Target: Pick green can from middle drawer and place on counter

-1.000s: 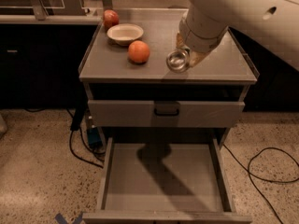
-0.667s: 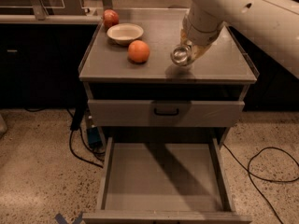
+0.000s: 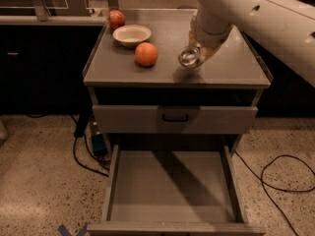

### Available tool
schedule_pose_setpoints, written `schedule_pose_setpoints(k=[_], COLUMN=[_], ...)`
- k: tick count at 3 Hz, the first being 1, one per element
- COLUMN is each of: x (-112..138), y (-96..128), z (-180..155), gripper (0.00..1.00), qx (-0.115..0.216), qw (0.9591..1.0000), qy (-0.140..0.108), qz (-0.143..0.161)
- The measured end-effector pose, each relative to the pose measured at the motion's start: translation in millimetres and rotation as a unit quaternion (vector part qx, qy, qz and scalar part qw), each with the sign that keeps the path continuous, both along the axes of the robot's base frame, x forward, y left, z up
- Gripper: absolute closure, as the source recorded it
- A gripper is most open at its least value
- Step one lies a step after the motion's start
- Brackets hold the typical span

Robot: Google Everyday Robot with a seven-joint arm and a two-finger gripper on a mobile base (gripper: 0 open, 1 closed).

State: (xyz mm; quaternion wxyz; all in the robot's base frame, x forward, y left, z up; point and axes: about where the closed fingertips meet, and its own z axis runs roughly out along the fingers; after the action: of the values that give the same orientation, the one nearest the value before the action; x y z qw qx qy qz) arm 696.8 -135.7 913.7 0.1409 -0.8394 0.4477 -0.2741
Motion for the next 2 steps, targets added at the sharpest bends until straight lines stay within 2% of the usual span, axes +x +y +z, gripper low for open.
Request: schedule_pose_setpoints(k=[1,2], x=[20,41], y=[-1,-1], z=[-5,-16], gripper=[1.0,1.0], qx=[-0.011,-0.023], qw=[0.9998,0.9995], qy=[-0.014,-0.009], qz=[0.007,0.019])
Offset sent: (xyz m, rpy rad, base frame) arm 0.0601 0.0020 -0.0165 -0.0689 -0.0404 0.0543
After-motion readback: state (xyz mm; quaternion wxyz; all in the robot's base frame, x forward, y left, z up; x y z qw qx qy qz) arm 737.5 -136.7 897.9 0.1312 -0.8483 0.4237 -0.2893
